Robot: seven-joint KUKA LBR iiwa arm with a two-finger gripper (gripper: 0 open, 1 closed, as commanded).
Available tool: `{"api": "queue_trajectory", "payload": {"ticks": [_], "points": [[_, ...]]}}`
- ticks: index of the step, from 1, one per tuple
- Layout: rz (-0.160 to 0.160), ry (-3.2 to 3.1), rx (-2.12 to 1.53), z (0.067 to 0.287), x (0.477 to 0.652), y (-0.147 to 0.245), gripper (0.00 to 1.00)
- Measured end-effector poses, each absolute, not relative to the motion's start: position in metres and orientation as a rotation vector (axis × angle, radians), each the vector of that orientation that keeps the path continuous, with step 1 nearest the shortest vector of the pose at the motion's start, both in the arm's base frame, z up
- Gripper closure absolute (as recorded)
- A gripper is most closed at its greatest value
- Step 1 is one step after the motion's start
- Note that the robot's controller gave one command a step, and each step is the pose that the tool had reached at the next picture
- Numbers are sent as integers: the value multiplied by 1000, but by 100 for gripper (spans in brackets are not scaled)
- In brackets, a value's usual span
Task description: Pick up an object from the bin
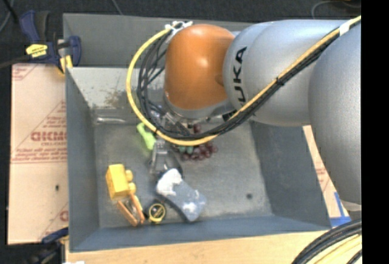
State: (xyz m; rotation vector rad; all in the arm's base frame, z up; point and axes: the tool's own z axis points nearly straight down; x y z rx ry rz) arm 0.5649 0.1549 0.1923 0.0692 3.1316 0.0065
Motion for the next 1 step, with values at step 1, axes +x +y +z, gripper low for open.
{"api": "queue_trajectory", "payload": {"ticks": [1], "points": [[2,3136,-37,142,563,127,0]]}}
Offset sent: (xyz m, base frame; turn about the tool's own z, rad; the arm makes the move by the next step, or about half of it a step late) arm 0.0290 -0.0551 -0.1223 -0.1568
